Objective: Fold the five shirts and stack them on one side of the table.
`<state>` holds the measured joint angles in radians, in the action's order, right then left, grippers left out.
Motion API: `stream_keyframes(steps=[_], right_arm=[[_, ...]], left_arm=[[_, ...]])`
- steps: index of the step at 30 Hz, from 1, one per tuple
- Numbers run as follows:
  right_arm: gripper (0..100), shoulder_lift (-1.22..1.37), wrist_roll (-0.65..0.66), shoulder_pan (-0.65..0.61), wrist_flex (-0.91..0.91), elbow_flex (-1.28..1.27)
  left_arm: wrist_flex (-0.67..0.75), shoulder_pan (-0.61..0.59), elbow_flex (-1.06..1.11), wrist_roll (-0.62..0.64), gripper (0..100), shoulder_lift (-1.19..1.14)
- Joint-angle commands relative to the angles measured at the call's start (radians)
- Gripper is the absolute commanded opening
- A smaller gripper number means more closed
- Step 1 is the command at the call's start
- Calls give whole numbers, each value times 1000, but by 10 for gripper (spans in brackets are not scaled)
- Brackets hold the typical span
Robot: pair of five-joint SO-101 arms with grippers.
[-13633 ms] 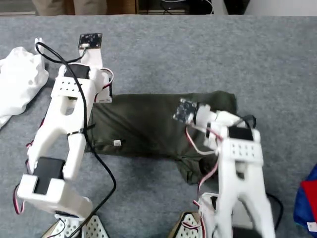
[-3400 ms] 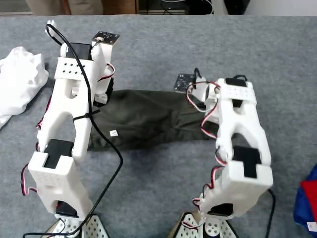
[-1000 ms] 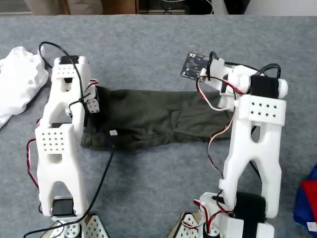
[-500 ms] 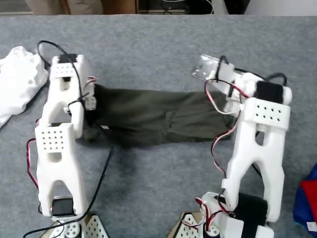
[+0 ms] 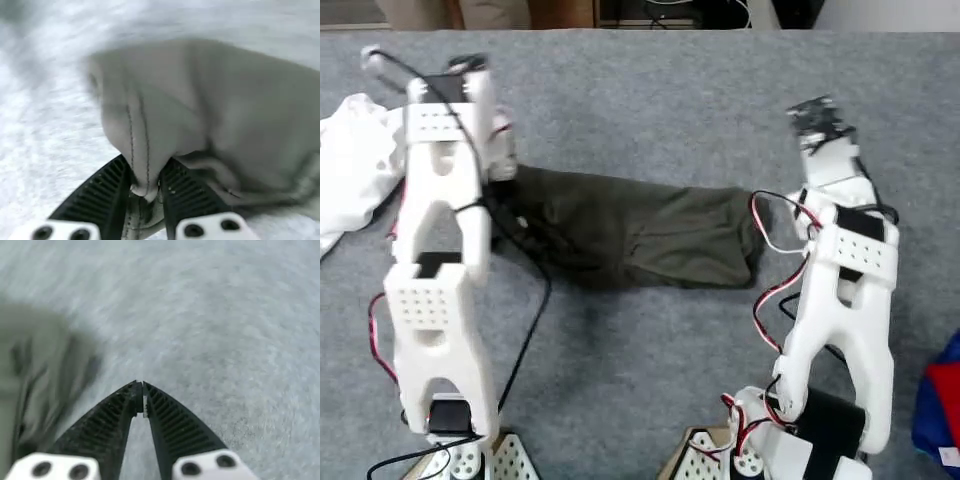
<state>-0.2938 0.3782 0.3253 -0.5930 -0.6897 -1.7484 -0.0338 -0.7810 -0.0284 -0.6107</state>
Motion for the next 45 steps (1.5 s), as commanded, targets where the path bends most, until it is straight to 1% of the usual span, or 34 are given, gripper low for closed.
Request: stream_keyframes(steps=[1, 3, 8, 11, 14, 16, 23, 28, 33, 40, 45], right_arm=[[5, -44, -166, 73, 153, -41], [5, -42, -207, 127, 190, -51], [6, -39, -219, 231, 199, -59], [6, -5, -219, 265, 203, -50], [6, 56, -219, 280, 203, -8], [6, 111, -219, 295, 203, 25], [6, 329, -219, 386, 201, 200], [6, 435, -221, 441, 195, 306], [6, 455, -222, 464, 195, 331], [6, 458, -222, 463, 195, 335], [6, 460, -221, 461, 198, 335]], left_arm=[[-11, 161, -51, 8, 19, 102], [-11, 244, -51, 8, 19, 101], [5, 387, -69, 8, 20, 70], [38, 434, -97, 21, 20, 33], [69, 474, -150, 92, 20, -8], [87, 506, -196, 117, 20, -39], [89, 628, -381, 157, 20, -134], [91, 686, -491, 157, 21, -168], [94, 740, -537, 157, 21, -189], [201, 753, -537, 157, 21, -211], [218, 784, -535, 157, 21, -214]])
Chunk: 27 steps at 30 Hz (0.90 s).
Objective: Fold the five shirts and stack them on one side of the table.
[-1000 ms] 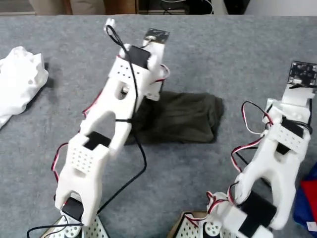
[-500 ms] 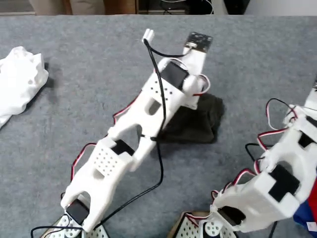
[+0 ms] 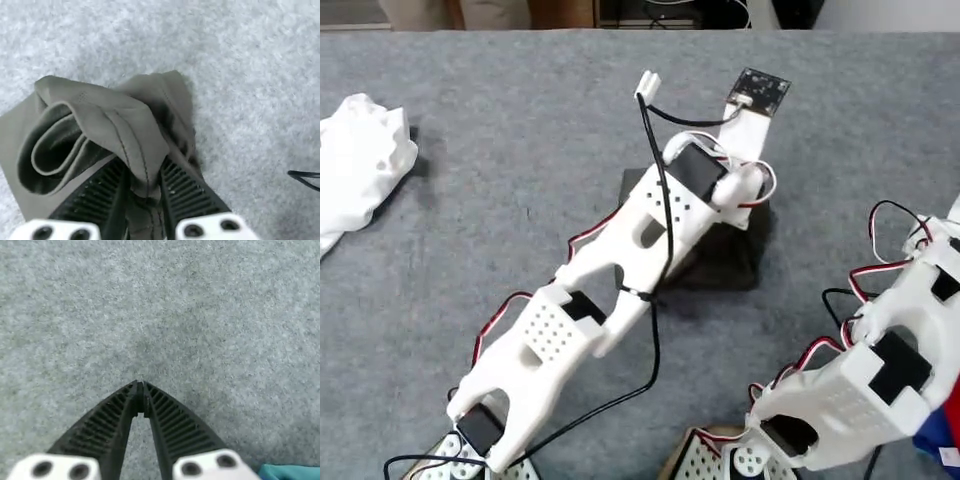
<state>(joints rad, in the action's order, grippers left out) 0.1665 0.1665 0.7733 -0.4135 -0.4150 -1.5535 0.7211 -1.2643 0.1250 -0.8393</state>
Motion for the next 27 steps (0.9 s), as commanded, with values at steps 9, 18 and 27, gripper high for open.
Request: stream_keyframes(steps=[9, 18, 27], right_arm=[[6, -1, -9, 12, 20, 61], [7, -1, 3, 5, 15, 59], [6, -111, 199, -159, -199, 42]], left_arm=[[75, 46, -54, 3, 22, -35], [29, 66, -61, 46, 250, -41], [-63, -144, -215, 109, 262, 16]])
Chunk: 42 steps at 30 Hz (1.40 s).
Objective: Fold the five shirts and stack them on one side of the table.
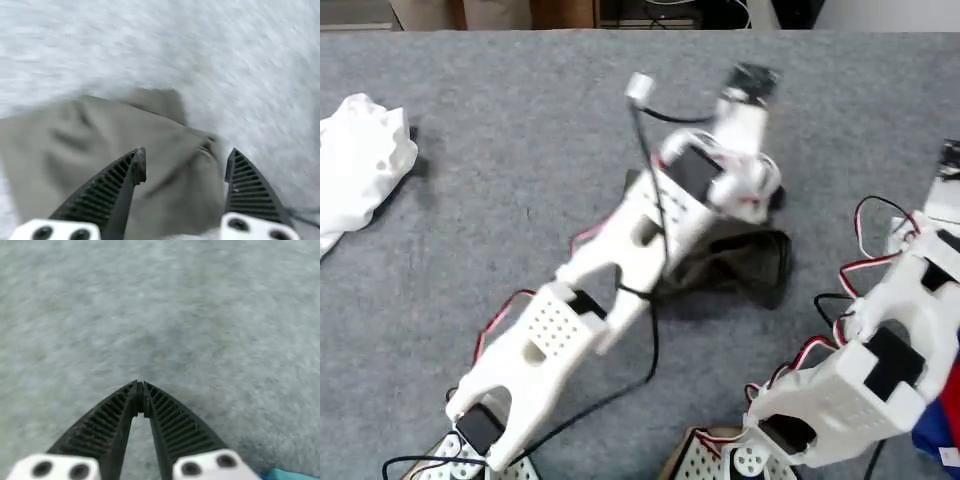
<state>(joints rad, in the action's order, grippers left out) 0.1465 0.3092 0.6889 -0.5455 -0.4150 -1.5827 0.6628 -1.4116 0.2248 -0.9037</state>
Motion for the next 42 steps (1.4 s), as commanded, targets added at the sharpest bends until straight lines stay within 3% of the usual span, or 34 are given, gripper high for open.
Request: stream_keyframes(steps=[1, 9, 14, 17, 26, 37, 42], right_arm=[[6, -110, 71, -111, -100, 41], [6, -303, 190, -355, -376, 44], [6, -456, 308, -536, -580, 36], [6, -473, 330, -602, -608, 15], [6, -303, 328, -680, -574, -7], [6, -240, 330, -699, -580, -7], [6, -150, 334, -694, -502, -5]], left_arm=[[-46, -117, -68, 9, 250, 81], [-130, -269, -37, 9, 98, 64], [-176, -269, 86, -98, 16, 28], [-176, -252, 213, -129, 19, 24], [-176, -210, 370, -133, 19, 22], [-175, -213, 377, -167, 19, 12], [-175, -213, 377, -167, 19, 12]])
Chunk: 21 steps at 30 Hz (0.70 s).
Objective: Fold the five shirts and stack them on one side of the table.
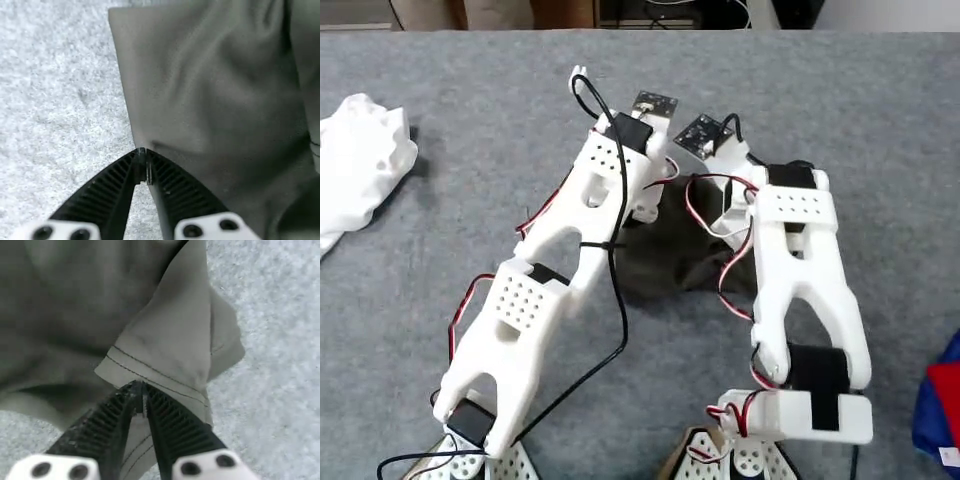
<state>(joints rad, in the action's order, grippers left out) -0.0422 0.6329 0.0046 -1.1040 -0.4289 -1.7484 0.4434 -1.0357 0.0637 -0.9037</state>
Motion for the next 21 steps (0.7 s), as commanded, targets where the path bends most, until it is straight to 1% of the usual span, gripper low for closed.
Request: stream_keyframes(steps=[1, 4, 9, 14, 21], right_arm=[[6, 70, 11, -7, 83, 12], [6, 171, 11, 1, 107, 79], [6, 308, 3, 58, 104, 265], [6, 372, 6, 99, 103, 403], [6, 409, 9, 150, 104, 501]], left_arm=[[-9, 6, 3, -6, 19, 12], [-9, 6, 3, -6, 19, 12], [-9, 5, 3, -15, 19, 12], [-9, 29, 15, -35, 19, 7], [-9, 92, 60, -35, 19, -61]])
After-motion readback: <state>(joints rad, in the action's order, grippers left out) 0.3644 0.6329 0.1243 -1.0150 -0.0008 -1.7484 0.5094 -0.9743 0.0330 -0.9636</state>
